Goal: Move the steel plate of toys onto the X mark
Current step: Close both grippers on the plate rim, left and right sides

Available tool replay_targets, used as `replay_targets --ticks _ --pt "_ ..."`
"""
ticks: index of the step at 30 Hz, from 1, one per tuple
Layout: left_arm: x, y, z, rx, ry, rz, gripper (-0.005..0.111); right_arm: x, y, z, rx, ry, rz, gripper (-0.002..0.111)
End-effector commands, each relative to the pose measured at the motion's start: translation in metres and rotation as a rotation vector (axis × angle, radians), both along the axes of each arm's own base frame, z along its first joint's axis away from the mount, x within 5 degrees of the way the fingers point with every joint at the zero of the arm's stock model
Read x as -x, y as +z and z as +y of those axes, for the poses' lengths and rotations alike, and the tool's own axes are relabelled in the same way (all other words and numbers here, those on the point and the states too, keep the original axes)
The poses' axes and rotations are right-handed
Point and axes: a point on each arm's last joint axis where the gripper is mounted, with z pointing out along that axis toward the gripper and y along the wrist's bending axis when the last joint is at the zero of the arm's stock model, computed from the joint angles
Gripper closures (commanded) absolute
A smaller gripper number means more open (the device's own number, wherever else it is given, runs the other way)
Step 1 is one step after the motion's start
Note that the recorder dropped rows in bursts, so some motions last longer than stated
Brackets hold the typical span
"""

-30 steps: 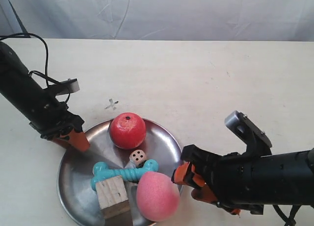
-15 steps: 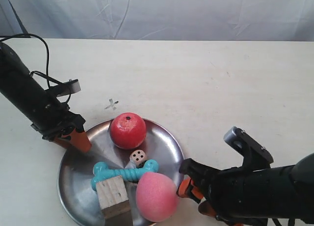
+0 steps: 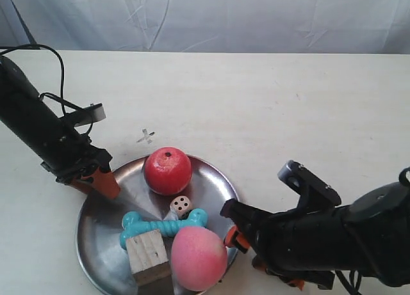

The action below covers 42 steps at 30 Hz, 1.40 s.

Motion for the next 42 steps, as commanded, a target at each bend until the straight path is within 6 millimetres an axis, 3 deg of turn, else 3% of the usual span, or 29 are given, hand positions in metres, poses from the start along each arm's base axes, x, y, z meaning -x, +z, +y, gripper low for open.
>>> replay_targets --ticks 1,16,23,26,32,34,42 --pt "0.001 -0.01 0.0 -0.023 -0.001 0.007 0.058 -0.002 -0.007 0.005 0.025 0.022 0.014 0.05" --pt "0.001 -0.013 0.0 -0.02 0.006 0.019 0.059 -0.017 -0.012 0.025 0.0 0.061 0.029 0.05" --pt "0.007 -0.028 -0.016 -0.032 -0.051 0.058 0.061 -0.022 -0.017 0.029 0.018 0.079 0.026 0.05" --pt "0.009 -0.032 -0.022 -0.044 -0.073 0.054 0.065 -0.022 -0.02 0.03 0.022 0.081 0.036 0.063" --pt "0.012 -0.031 -0.033 -0.035 -0.091 0.055 0.094 -0.022 -0.021 0.03 0.022 0.082 0.039 0.108" --pt "0.013 -0.031 -0.035 -0.035 -0.099 0.055 0.106 -0.022 -0.021 0.03 0.019 0.083 0.04 0.108" --pt "0.015 -0.03 -0.036 -0.029 -0.102 0.081 0.107 -0.017 -0.019 0.036 -0.047 0.129 0.078 0.108"
